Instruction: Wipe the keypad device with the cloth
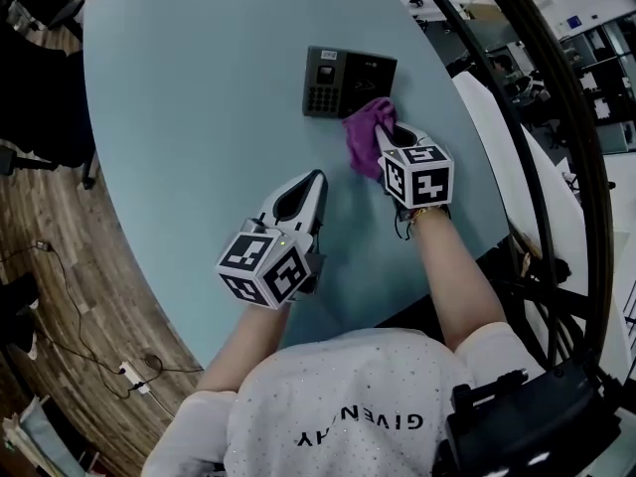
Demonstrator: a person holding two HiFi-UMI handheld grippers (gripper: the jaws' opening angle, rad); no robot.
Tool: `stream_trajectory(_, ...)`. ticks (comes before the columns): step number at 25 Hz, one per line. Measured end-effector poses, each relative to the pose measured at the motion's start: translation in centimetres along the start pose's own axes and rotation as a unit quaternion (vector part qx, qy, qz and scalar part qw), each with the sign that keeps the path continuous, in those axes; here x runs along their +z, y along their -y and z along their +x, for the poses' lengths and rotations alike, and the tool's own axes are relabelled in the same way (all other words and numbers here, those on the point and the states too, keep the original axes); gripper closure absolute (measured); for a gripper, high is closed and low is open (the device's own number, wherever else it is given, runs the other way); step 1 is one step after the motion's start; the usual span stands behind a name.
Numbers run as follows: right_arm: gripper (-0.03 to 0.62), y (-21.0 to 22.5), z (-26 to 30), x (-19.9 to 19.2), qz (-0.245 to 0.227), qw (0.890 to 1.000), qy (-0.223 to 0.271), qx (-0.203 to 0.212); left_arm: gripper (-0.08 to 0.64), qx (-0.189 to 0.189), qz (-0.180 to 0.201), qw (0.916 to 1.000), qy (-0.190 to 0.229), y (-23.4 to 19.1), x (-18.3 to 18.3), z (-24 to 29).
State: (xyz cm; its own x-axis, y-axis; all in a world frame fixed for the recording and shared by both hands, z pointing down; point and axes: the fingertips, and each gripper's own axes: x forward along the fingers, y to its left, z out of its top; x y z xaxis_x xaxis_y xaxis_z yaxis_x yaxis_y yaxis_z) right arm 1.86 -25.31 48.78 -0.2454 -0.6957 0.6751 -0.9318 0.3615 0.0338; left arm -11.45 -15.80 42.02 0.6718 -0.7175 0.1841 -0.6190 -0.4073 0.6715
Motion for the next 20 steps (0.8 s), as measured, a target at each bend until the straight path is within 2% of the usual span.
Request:
stream_trajectory(7, 0.566, 2.7, -0.9, -1.3, 0.053, 0.998, 0.005, -0.021, 0.555, 0.016, 0.011, 0.9998, 0.001, 0.4, -0.2, -0.9)
stream_trajectory(10, 0.566, 4.2, -1.8, -1.5, 0.07, 0.997, 0.025, -0.038, 0.555, 0.031, -0.003, 0.9995, 0.012, 0.5, -0.4, -1.4)
stream_trajectory(15, 0.566, 8.0, -5.6, -2.3, 0.105, 0.99, 0.067, -0.067, 0.555, 0.054, 0.0, 0.9982, 0.026, 2.4, -1.5, -1.7)
stream_trajectory(18, 0.566, 9.6, -9.3, -2.0, 0.114, 0.986, 0.102, -0.061, 0.555, 0.052, 0.002, 0.998, 0.036, 5.5, -1.8, -1.5)
stream_trajectory(20, 0.566, 9.9, -12.2, -1.2, 0.119, 0.984, 0.13, -0.036, 0.555, 0.044, 0.01, 0.998, 0.043, 8.3, -1.6, -1.6)
